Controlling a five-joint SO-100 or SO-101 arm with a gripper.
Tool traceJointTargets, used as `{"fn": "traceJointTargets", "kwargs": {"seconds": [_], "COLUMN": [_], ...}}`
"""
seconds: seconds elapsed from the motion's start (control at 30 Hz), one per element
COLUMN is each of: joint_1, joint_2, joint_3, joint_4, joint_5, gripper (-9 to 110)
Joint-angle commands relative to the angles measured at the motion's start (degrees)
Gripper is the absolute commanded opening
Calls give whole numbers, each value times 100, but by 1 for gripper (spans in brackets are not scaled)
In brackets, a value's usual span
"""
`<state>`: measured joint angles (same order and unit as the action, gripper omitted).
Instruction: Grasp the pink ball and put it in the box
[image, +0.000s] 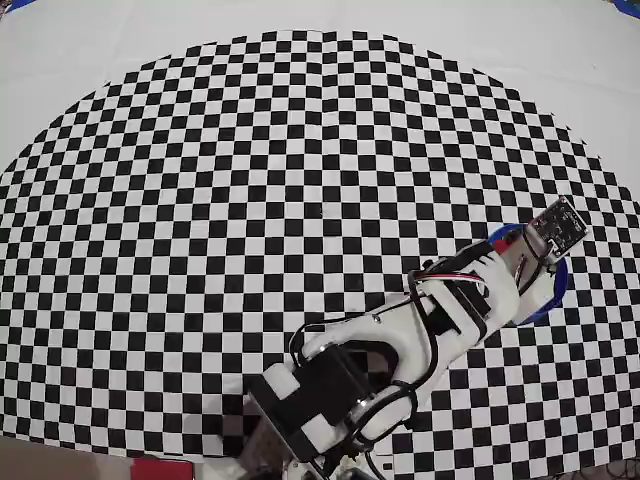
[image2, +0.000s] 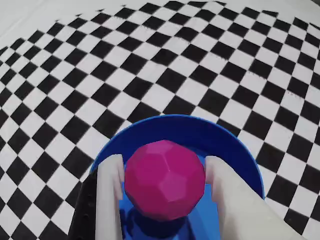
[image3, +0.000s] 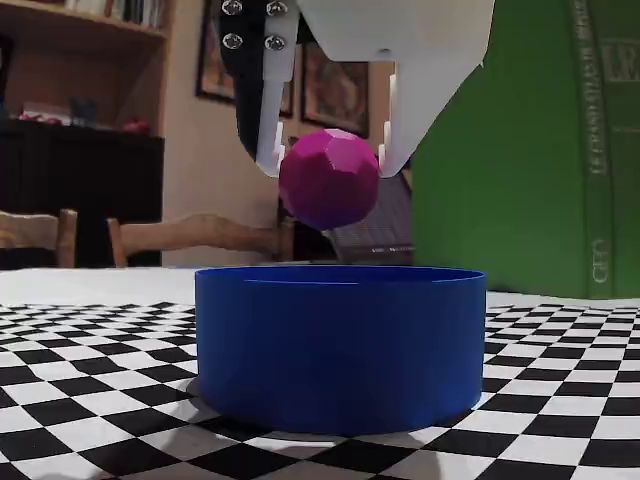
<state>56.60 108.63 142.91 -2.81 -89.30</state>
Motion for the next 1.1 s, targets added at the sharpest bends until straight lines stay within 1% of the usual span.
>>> {"fn": "traceJointTargets", "kwargs": {"seconds": [0.0, 0.23, 0.3, 0.33, 0.37, 0.4, 0.77, 0.93, 1.07], "joint_1": [53, 53, 53, 88, 105, 105, -26, -272, -624], "joint_2": [-9, -9, -9, -9, -9, -9, 229, 642, 1090], "joint_3": [-246, -246, -246, -246, -246, -211, -185, -185, -141], "joint_4": [-97, -97, -97, -97, -132, -237, -360, -360, -334], "joint_5": [-35, -35, -35, -35, -35, 9, 62, 853, 1819], "gripper": [0, 0, 2, 16, 25, 30, 30, 30, 30]}}
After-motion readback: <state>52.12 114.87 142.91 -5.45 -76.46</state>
